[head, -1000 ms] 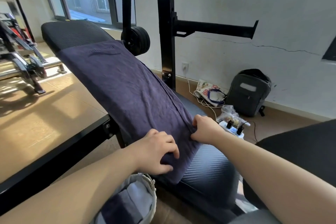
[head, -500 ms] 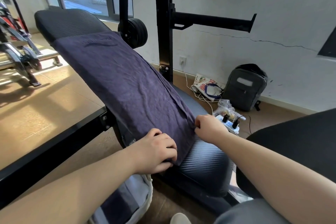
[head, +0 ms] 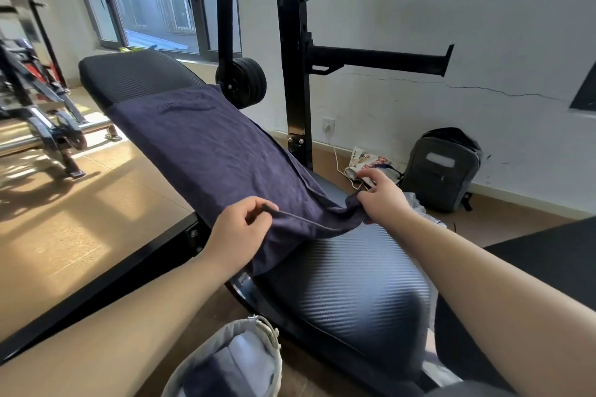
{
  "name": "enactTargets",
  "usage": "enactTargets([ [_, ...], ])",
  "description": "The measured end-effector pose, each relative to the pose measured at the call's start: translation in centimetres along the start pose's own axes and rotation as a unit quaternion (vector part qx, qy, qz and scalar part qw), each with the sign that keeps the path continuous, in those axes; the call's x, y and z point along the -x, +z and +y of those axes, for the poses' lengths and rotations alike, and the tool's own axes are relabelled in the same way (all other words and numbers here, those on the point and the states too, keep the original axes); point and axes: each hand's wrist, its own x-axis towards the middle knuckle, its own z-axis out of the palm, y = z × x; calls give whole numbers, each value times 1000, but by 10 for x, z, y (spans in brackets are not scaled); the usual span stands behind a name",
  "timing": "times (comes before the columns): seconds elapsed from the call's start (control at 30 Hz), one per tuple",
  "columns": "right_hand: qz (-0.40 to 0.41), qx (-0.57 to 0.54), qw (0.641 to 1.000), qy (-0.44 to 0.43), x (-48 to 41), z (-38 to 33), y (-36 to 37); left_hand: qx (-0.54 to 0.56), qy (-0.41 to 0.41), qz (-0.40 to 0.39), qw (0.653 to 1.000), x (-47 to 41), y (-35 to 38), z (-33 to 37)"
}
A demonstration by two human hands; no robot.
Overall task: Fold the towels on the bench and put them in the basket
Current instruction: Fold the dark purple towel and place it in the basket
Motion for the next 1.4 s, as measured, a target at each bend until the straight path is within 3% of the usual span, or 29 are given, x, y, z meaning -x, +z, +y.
enactTargets([
  [0.27,46,-88,995,9,-28,-33,-8,15,-14,125,992,-17,-47,5],
  [0.33,69,-24,997,-36,-28,-44,-11,13,-13,146,989,-20,-56,5],
  [0.43,130,47,983,-119,-24,-64,-14,19,-11,157,987,-24,-63,5],
  [0.67,189,-48,968,-161,-39,-112,-14,97,-43,144,984,-34,-76,17],
  [0.83,161,-109,970,-147,-56,-142,-2,205,-82,191,956,-56,-95,28],
  [1.13,126,-251,953,-116,-103,-196,41,187,-68,248,948,-97,-147,13],
  [1.4,60,-87,979,-173,-133,-227,102,184,-84,283,937,-129,-177,-23],
])
